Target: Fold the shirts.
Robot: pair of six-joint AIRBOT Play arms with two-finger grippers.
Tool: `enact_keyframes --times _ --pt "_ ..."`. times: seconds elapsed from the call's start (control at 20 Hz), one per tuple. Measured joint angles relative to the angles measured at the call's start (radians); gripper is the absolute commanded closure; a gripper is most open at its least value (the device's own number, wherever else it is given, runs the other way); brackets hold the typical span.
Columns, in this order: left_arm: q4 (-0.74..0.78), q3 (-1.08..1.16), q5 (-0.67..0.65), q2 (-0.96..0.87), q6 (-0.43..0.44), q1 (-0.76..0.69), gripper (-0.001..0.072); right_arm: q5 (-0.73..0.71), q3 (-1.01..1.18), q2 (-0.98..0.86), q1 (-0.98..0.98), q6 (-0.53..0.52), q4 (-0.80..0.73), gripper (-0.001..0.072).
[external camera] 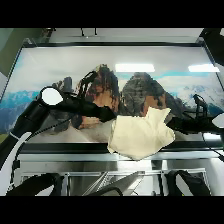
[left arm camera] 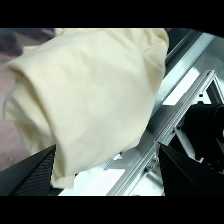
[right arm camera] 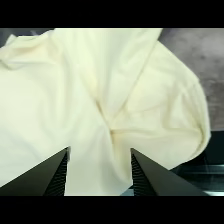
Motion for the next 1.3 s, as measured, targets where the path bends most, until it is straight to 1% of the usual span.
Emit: enact_keyframes --times 0.15,0.25,0.35,0.5,0.65,0.75,0.8,0.85,0.9,0.95,1.0,1.05,1.1,1.3 --pt "0.0 -0.128 -0.06 -0.013 -0.002 0.04 0.0019 -0.003 0.0 -0.06 -0.106 0.006 -0.026 0.027" --pt "0.0 -0.238 -0.061 -0.016 0.007 0.027 0.0019 -0.005 0.0 -0.115 -0.182 -0.001 -0.035 0.0269" --pt "-0.003 -0.343 -0.01 -0.018 0.016 -0.01 0.0019 -0.015 0.0 -0.175 -0.238 -0.009 -0.038 0.0271" --pt "-0.006 -0.456 0.104 -0.027 0.022 -0.076 0.002 -0.018 0.001 -0.262 -0.277 -0.043 -0.041 0.027" --pt "-0.007 -0.489 0.209 -0.063 0.028 -0.141 0.0019 -0.014 0.001 -0.335 -0.282 -0.087 -0.03 0.027" --pt "-0.016 -0.468 0.244 -0.105 0.035 -0.19 0.0021 -0.012 0.0 -0.373 -0.278 -0.129 0.007 0.0271" --pt "-0.023 -0.452 0.254 -0.126 0.035 -0.213 0.0098 -0.011 0.0 -0.389 -0.275 -0.15 0.029 0.0272" --pt "-0.019 -0.433 0.271 -0.148 0.037 -0.235 0.0279 -0.011 0.0 -0.407 -0.27 -0.169 0.048 0.0281" --pt "-0.013 -0.415 0.285 -0.169 0.04 -0.252 0.0407 -0.01 0.0 -0.422 -0.266 -0.182 0.06 0.0285" --pt "-0.004 -0.397 0.292 -0.189 0.041 -0.265 0.0503 -0.011 0.0 -0.438 -0.259 -0.192 0.071 0.0404" --pt "0.0 -0.381 0.298 -0.206 0.042 -0.274 0.0659 -0.01 0.0 -0.451 -0.251 -0.204 0.078 0.0555" --pt "0.006 -0.367 0.302 -0.22 0.043 -0.278 0.0693 -0.01 0.0 -0.463 -0.242 -0.218 0.089 0.0673" --pt "0.005 -0.352 0.294 -0.23 0.043 -0.278 0.0693 -0.01 0.0 -0.471 -0.233 -0.236 0.102 0.0684" --pt "0.005 -0.293 0.228 -0.214 0.055 -0.223 0.0695 0.01 0.021 -0.481 -0.211 -0.314 0.209 0.0685"
